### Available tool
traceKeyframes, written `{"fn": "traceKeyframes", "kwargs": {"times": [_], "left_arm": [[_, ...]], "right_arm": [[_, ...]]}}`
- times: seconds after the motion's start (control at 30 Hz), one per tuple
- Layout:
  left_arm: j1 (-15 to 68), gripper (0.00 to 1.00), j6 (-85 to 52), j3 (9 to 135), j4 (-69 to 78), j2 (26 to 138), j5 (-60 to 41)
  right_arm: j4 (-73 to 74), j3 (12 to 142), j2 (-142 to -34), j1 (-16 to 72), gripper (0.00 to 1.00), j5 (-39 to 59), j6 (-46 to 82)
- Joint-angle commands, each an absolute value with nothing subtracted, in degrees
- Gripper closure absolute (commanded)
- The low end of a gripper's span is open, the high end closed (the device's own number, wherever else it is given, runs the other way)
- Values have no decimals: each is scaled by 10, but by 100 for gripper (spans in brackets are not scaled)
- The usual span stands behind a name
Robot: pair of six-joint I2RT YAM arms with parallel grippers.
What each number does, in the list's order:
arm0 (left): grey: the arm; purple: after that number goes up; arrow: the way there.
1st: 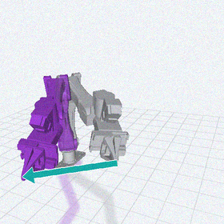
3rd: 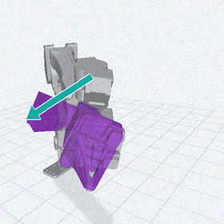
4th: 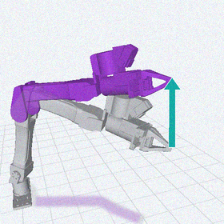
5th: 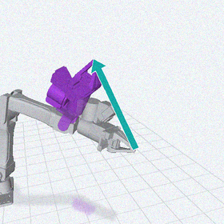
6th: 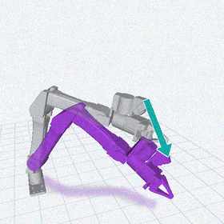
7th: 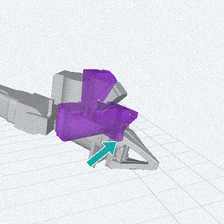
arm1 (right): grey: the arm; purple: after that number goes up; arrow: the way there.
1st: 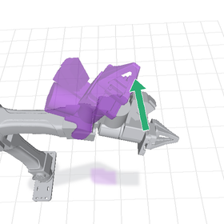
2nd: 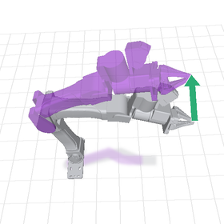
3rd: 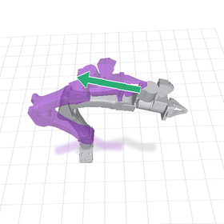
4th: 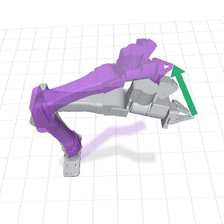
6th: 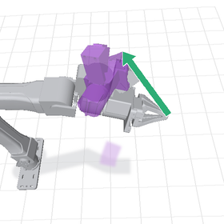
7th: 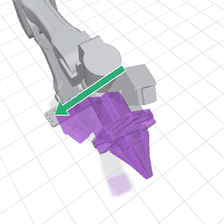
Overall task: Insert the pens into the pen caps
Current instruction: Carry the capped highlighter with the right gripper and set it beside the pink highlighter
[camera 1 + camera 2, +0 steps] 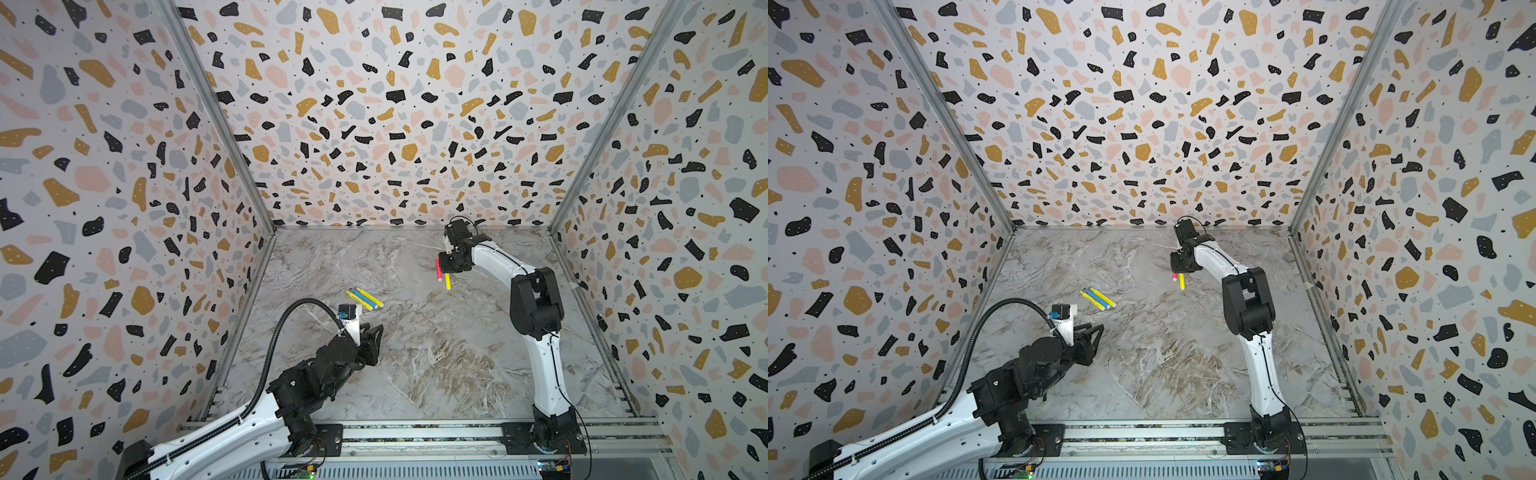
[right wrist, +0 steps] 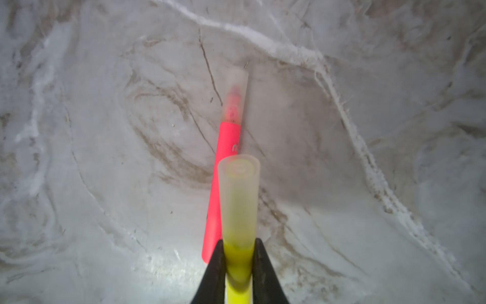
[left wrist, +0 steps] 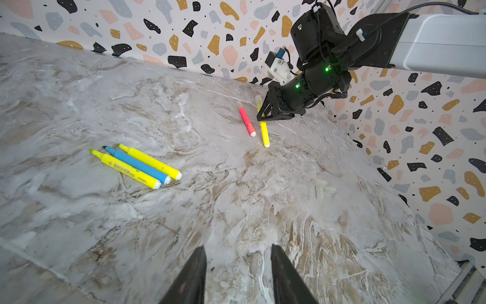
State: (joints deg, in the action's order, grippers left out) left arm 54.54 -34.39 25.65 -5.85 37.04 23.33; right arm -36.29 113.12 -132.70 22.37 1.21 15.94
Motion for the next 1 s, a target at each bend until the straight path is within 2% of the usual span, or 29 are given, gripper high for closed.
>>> {"fn": "traceKeyframes", "kwargs": {"times": [0.0,0.33,0.87,0.97], "left_arm": [[544,59,-343,259,-53,368,248],[545,59,-338,275,-70,364,260],[544,59,-335,278,-72,366,262],[544,59,-336,276,-76,360,264]], "right_arm": [[-419,1199,-1347,214,100,-2,153],[-436,1295,-1429,205,100,18,162],[-421,1322,-1450,203,100,48,193],[-422,1328,-1450,203,94,51,194]]}}
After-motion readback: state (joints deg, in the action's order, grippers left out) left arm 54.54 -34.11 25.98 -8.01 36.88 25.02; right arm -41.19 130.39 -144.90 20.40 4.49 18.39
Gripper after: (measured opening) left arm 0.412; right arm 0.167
